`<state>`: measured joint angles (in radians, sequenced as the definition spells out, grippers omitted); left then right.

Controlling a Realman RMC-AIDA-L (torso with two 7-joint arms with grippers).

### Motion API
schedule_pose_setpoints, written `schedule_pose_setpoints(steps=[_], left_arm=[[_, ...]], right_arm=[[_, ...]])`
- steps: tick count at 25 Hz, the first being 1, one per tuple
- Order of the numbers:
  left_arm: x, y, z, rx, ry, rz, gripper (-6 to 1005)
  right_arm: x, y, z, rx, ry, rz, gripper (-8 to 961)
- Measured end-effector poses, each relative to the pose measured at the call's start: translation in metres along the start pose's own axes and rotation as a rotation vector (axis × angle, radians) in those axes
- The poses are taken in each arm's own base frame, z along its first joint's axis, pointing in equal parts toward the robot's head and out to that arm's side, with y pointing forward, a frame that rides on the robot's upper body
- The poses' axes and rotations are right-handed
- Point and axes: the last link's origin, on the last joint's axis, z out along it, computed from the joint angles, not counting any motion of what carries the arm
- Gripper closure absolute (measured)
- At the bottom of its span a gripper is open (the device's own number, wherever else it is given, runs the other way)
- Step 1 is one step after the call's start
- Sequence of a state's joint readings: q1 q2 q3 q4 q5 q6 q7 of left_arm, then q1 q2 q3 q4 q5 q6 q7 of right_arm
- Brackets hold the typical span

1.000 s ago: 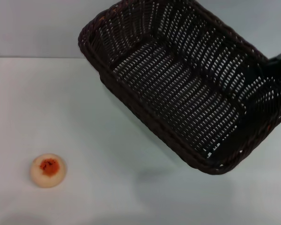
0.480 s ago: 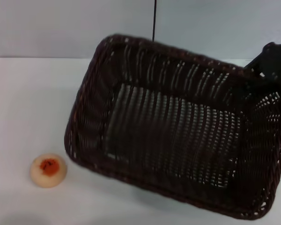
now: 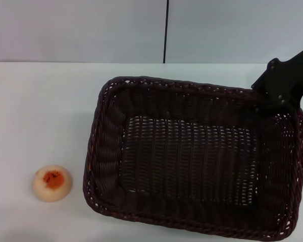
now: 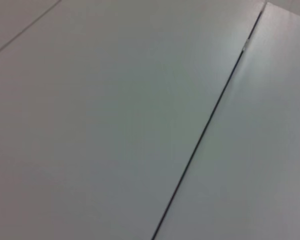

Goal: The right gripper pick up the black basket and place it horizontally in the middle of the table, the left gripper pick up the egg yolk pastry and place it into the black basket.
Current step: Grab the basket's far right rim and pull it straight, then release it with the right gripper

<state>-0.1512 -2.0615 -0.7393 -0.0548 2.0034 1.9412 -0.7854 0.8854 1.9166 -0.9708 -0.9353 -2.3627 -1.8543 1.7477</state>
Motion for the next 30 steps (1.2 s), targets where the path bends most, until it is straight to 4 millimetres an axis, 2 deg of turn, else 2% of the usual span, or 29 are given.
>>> schedule_pose_setpoints(steps=[19,30], left_arm=[[-0.012,0.009,0.007,-0.075,-0.067,-0.035,200],[-0.017,0.011,0.008,-0.069,-0.084,-0.064,200]], right_arm=[[-0.005,-0.001,-0.008,-0.007,0.001,-0.171,727],[-0.008,-0.004,0.003,0.007,0.024,-0.213,700]])
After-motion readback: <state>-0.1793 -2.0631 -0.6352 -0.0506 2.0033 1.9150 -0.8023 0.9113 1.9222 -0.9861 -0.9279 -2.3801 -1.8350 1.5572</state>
